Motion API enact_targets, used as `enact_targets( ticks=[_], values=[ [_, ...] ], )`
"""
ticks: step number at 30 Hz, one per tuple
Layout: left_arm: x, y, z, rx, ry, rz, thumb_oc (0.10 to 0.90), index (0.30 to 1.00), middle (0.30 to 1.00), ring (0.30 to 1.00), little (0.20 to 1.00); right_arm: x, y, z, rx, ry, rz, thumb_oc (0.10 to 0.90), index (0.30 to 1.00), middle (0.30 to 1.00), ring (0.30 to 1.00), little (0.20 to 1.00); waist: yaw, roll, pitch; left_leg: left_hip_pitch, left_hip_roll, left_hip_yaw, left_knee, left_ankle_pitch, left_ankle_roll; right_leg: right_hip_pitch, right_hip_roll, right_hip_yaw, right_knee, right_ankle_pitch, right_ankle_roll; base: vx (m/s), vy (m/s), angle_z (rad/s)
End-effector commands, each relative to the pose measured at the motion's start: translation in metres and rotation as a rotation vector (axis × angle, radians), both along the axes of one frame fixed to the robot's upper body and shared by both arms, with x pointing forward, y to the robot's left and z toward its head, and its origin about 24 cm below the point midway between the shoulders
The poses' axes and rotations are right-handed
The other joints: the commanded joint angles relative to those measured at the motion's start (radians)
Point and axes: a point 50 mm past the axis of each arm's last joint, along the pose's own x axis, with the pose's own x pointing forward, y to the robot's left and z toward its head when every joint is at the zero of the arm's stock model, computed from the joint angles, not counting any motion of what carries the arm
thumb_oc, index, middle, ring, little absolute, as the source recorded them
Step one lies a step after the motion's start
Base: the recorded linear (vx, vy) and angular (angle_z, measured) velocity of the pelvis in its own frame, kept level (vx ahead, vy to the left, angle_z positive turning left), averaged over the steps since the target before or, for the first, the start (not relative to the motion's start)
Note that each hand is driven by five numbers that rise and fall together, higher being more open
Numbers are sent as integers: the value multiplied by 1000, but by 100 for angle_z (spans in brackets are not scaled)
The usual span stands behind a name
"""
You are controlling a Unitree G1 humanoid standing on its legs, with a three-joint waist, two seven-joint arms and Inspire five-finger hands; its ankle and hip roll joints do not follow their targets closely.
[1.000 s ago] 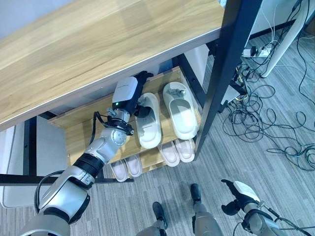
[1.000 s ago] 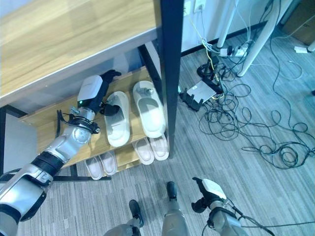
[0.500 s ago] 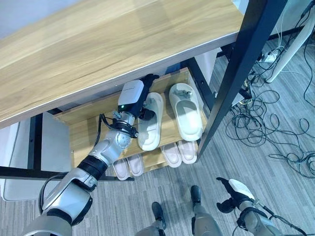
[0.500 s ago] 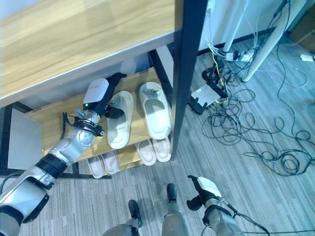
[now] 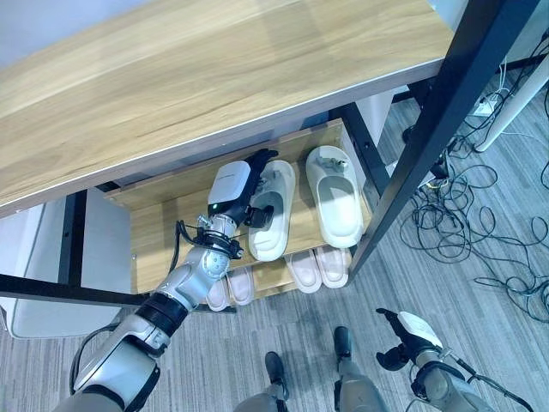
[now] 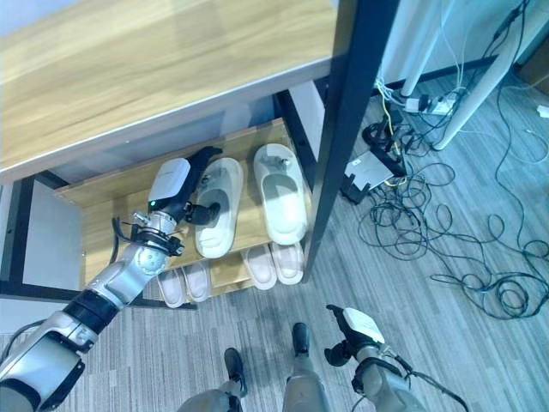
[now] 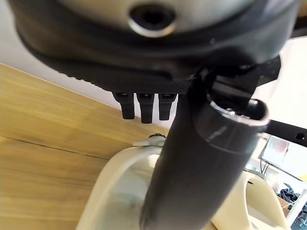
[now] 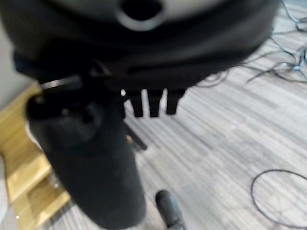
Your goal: Arrange the slippers neatly on the shoe rack.
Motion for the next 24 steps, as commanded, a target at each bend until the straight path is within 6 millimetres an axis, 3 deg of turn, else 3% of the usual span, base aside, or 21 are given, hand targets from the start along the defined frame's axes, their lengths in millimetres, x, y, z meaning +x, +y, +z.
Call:
enact_targets(
  ticks=[1,11,16,24],
  values=[
    [1,1,42,-68,-180,-40,800,900,900,900,900,0,14,3,39,-66,32,800,900,900,900,900,22,-39,-98,-58,22,-30,2,-21,-49,20,-50,-1,6,-147,74,10,-4,11],
    [-15,11,39,-203,-175,-54,800,900,900,900,900,5,21,2,45,-67,45,800,900,900,900,900,43,-43,-101,-46,18,-43,2,-21,-48,43,-50,-18,6,-154,71,1,-2,1],
    [-30,29,21,-494,-100,-15,800,900,900,900,900,3,22,-1,43,-52,30,800,900,900,900,900,59,-49,-101,-37,19,-46,2,-20,-46,53,-49,-22,6,-157,66,2,-3,3],
    [-47,28,-12,-836,74,-36,800,900,900,900,900,4,24,-5,37,-39,14,800,900,900,900,900,72,-54,-105,-23,18,-54,2,-22,-41,77,-44,-28,6,-170,56,15,-9,8]
  ],
)
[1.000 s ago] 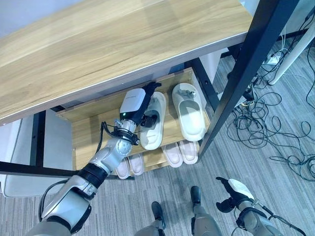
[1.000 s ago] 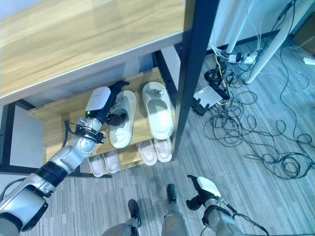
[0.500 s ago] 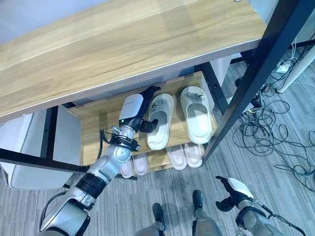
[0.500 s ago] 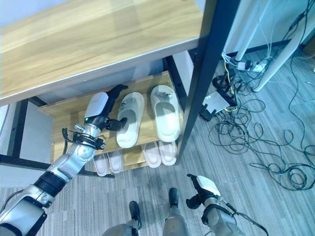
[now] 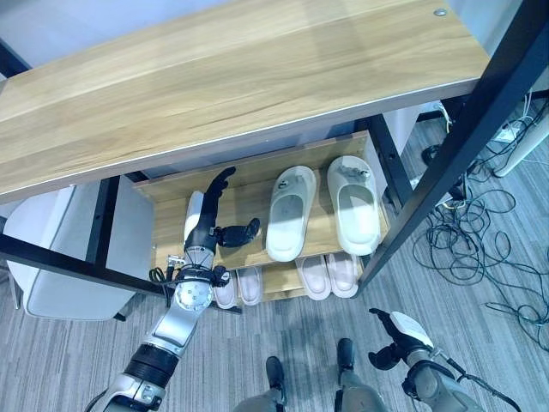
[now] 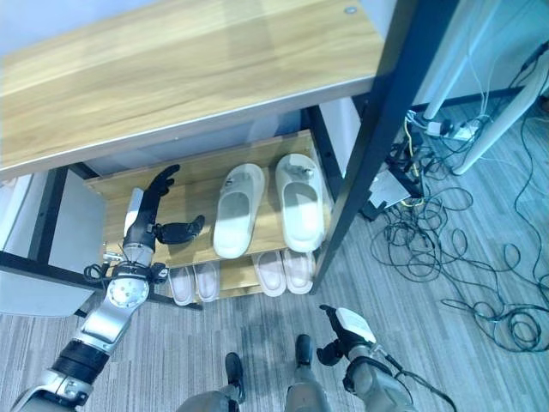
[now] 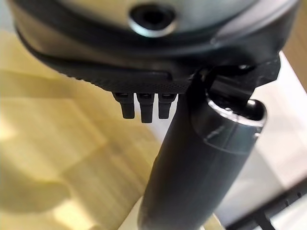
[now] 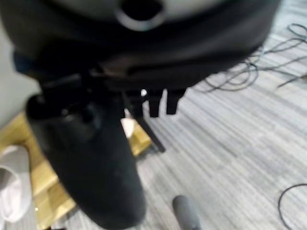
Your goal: Arrange the slippers neatly on the shoe rack.
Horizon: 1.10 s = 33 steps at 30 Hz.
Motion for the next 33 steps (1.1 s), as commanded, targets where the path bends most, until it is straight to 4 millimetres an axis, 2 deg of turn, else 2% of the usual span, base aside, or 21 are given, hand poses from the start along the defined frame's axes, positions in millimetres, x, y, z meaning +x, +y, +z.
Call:
enact_targets(
  ticks=[1,8,14,24,33],
  values=[
    [2,-10,24,-184,-135,-90,800,900,900,900,900,0,8,2,8,-46,13,800,900,900,900,900,17,-41,-97,-50,18,-19,2,-25,-41,33,-40,-4,6,-159,50,20,-15,4],
    [-7,-27,6,-220,-42,-175,800,900,900,900,900,1,8,1,1,-49,7,800,900,900,900,900,23,-43,-93,-41,16,-25,2,-28,-38,45,-40,-7,6,-166,47,10,-7,4],
    [-10,-41,-1,-219,1,-240,800,900,900,900,900,1,7,0,-6,-45,3,800,900,900,900,900,22,-44,-87,-38,15,-24,2,-29,-36,47,-40,-7,6,-168,47,0,0,0],
    [-11,-71,-10,-211,63,-352,800,900,900,900,900,1,9,-1,-4,-46,3,800,900,900,900,900,7,-46,-78,-38,16,-21,2,-31,-34,39,-40,0,6,-165,49,0,0,0],
    [-9,-89,-6,-214,60,-416,800,900,900,900,900,-4,4,-2,-13,-38,-13,800,900,900,900,900,-7,-46,-70,-41,20,-11,2,-30,-35,26,-37,12,6,-162,51,-3,-2,-1]
  ],
)
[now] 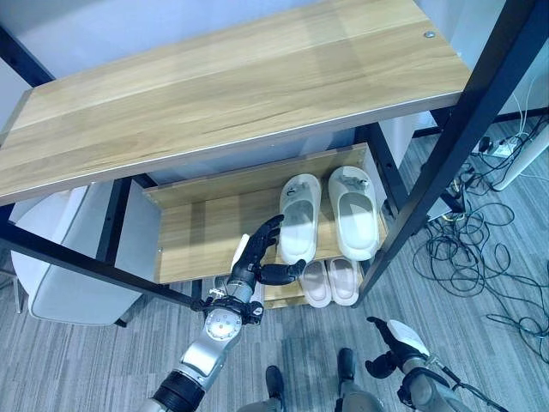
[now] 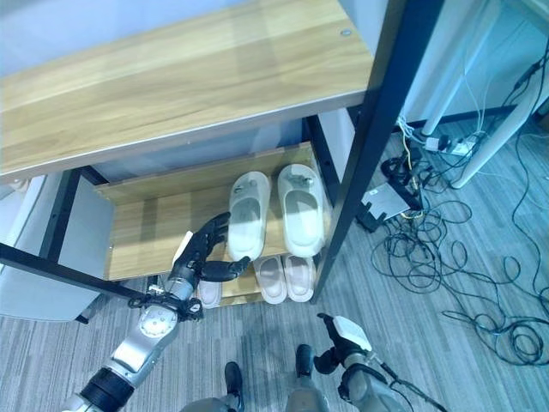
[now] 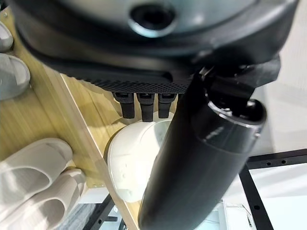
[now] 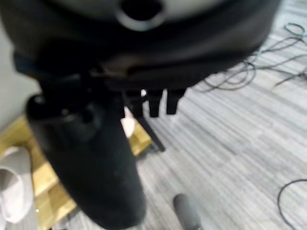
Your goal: Arrange the slippers neatly on the shoe rack.
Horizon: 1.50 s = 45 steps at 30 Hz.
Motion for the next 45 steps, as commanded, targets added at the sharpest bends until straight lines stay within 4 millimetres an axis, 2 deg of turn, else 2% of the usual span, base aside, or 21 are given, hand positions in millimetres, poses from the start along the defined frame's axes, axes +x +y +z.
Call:
enact_targets(
  ticks=[1,11,18,23,31,34,38,42,45],
  values=[
    [19,-25,35,-53,-164,-90,800,900,900,900,900,7,-1,7,-18,-76,13,800,900,900,900,900,-6,-48,-40,-54,19,-8,2,-32,-36,12,-38,13,6,-156,60,-18,-19,-7],
    [21,-34,44,-74,-194,-98,800,900,900,900,900,3,-5,5,-17,-68,-14,800,900,900,900,900,-16,-45,-42,-55,25,2,2,-30,-40,7,-35,15,6,-153,61,-3,-4,-2],
    [22,-28,43,-52,-201,-78,800,900,900,900,900,0,-6,3,-12,-62,-28,800,900,900,900,900,-14,-50,-50,-49,27,0,2,-31,-40,17,-33,8,6,-156,59,0,0,0],
    [20,-6,44,-43,-212,-18,800,900,900,900,900,-3,-6,0,-7,-51,-41,800,900,900,900,900,-1,-56,-63,-42,27,-7,2,-34,-41,34,-33,-8,6,-158,59,0,0,0],
    [-3,37,46,-85,-225,48,800,900,900,900,900,-5,-2,-8,10,-11,-60,800,900,900,900,900,47,-77,-88,-20,22,-33,2,-40,-42,83,-38,-46,6,-165,59,10,-5,12],
    [-20,51,38,-103,-178,46,800,900,900,900,900,-6,2,-12,24,16,-68,800,900,900,900,900,80,-95,-103,-7,20,-48,2,-46,-42,114,-41,-73,6,-171,58,12,6,17],
    [-33,60,29,-66,-135,33,800,900,900,900,900,-11,5,-18,42,43,-84,800,900,900,900,900,102,-113,-112,6,18,-64,2,-51,-41,138,-42,-95,6,-176,56,11,7,25],
    [-50,77,9,13,-49,67,800,900,900,900,900,-19,5,-26,39,93,-102,800,900,900,900,900,138,-135,-121,17,16,-89,2,-54,-40,168,-41,-127,6,-181,53,16,2,20],
    [-62,91,-13,137,37,84,800,900,900,900,900,-28,2,-34,19,147,-122,800,900,900,900,900,157,-150,-127,23,14,-105,2,-56,-37,185,-43,-147,6,-184,54,19,13,31]
  ],
)
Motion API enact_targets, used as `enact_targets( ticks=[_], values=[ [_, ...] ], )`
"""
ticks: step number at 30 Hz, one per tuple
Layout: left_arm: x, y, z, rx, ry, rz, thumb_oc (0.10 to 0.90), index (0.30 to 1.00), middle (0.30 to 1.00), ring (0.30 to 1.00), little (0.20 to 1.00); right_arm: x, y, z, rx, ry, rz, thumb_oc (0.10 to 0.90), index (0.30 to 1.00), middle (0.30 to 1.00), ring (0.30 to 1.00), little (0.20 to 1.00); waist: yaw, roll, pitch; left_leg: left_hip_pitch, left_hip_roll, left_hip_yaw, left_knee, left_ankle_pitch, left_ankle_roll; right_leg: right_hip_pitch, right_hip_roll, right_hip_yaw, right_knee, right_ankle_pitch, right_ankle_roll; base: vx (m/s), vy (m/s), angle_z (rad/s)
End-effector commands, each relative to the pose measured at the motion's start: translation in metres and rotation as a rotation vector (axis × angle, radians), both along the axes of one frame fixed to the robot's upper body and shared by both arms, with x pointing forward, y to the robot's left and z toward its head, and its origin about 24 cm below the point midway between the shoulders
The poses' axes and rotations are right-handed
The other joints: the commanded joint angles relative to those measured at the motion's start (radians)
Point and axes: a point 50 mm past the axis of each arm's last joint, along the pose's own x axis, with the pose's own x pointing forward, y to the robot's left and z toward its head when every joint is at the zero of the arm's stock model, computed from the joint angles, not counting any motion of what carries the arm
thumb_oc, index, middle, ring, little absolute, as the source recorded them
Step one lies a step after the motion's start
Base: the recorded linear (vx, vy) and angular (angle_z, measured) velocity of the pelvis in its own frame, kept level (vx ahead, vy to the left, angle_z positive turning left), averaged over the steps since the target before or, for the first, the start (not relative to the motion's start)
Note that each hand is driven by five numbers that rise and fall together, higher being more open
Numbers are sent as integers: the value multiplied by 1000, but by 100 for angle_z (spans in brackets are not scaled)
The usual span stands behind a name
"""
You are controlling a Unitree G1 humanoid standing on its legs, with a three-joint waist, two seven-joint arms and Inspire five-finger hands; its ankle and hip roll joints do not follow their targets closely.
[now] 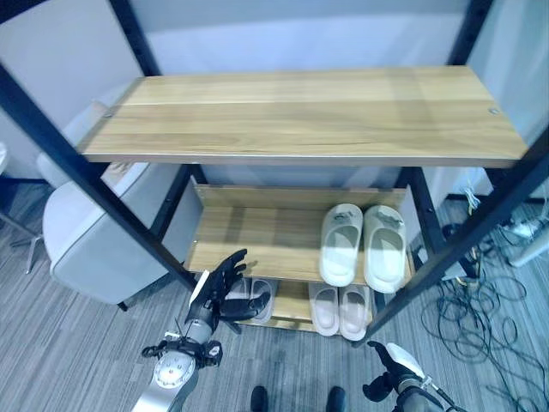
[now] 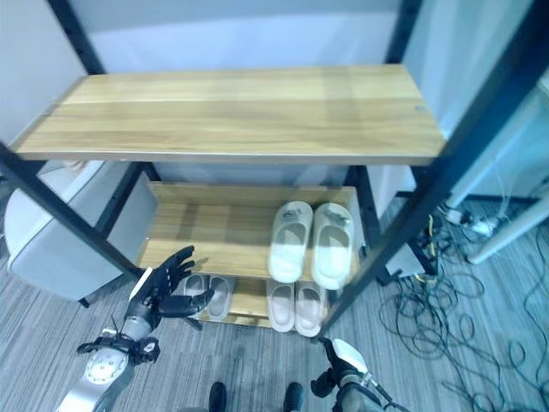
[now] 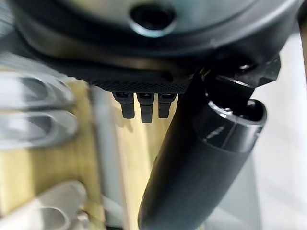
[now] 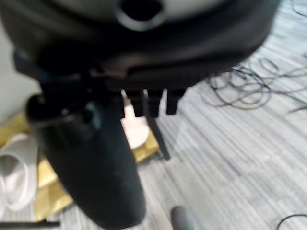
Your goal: Arrange the slippers neatly on the shoe rack.
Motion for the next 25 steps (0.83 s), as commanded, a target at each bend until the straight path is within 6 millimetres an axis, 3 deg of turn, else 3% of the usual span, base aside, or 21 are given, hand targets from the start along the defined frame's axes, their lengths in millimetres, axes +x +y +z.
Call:
enact_targets(
  ticks=[1,6,7,8,13,14,16,20,25],
  values=[
    [9,15,18,121,-130,-23,800,900,900,900,900,8,-8,3,-29,-28,-12,800,900,900,900,900,17,-47,-47,-47,11,13,3,-56,-34,48,-40,-23,13,-141,49,0,21,24],
    [-12,35,-32,292,106,-5,800,900,900,900,900,-2,-11,-5,-43,39,-34,800,900,900,900,900,32,-62,-52,-45,5,-2,3,-57,-27,57,-43,-34,13,-140,51,12,29,10],
    [-20,41,-50,356,197,-3,800,900,900,900,900,-7,-13,-7,-53,66,-39,800,900,900,900,900,31,-66,-55,-44,4,-2,3,-58,-25,58,-45,-34,13,-137,52,14,35,0],
    [-19,40,-50,357,194,-4,800,900,900,900,900,-7,-13,-7,-54,64,-40,800,900,900,900,900,31,-65,-54,-44,3,-2,3,-59,-24,58,-45,-34,13,-138,53,10,39,1],
    [-44,49,-101,442,467,72,800,900,900,900,900,-18,-13,-15,-56,125,-88,800,900,900,900,900,16,-71,-61,-36,-1,11,3,-67,-16,56,-50,-20,13,-132,56,9,36,0],
    [-44,49,-101,442,465,73,800,900,900,900,900,-17,-13,-14,-56,124,-88,800,900,900,900,900,16,-70,-60,-36,-1,12,3,-68,-16,55,-50,-19,13,-132,56,24,42,-2],
    [-59,52,-122,471,600,122,800,900,900,900,900,-23,-12,-18,-55,153,-112,800,900,900,900,900,5,-73,-68,-30,-4,19,3,-75,-13,55,-52,-9,13,-131,57,40,47,-4],
    [-74,51,-136,457,718,174,800,900,900,900,900,-29,-10,-22,-57,187,-124,800,900,900,900,900,-7,-75,-75,-16,-6,30,3,-86,-10,56,-53,4,13,-131,58,34,34,-5],
    [-79,50,-141,461,759,183,800,900,900,900,900,-30,-9,-23,-55,202,-137,800,900,900,900,900,-15,-76,-80,-5,-7,36,3,-94,-8,59,-54,16,13,-130,60,21,18,-11]
  ],
)
